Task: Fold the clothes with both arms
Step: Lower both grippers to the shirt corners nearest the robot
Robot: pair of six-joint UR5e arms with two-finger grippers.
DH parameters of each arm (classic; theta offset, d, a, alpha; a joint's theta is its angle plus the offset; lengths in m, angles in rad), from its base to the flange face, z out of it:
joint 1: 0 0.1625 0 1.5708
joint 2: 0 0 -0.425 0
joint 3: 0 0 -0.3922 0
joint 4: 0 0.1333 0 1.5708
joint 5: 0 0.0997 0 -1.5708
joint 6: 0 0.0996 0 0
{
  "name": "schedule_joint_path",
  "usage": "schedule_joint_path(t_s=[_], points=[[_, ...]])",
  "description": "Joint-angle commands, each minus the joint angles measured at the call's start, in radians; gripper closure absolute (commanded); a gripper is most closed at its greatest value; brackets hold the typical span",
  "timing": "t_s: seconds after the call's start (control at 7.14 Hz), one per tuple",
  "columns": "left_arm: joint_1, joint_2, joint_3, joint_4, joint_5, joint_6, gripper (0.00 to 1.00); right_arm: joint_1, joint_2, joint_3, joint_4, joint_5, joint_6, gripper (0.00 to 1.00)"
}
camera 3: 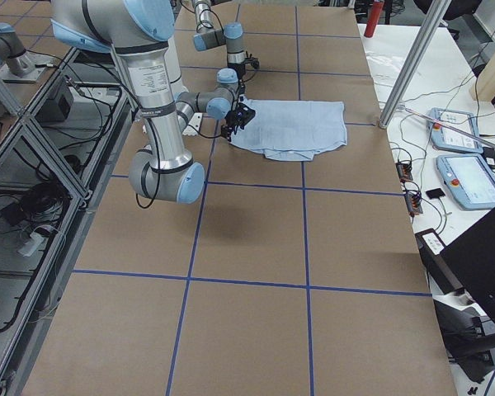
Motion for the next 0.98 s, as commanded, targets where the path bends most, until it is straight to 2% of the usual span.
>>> schedule_joint_path(t_s=[0.0,0.42,0.84], points=[[0.001,0.000,0.000,0.000,0.001,0.000,1.00,-0.030,-0.005,0.030,-0.064,-0.003,0.000,0.00],[-0.001,0.000,0.002,0.000,0.003,-0.002,1.00,-0.073,-0.011,0.021,-0.064,-0.029,0.000,0.00],[0.001,0.000,0.003,0.000,0.003,0.000,1.00,-0.055,0.000,0.024,-0.061,-0.027,0.000,0.00]])
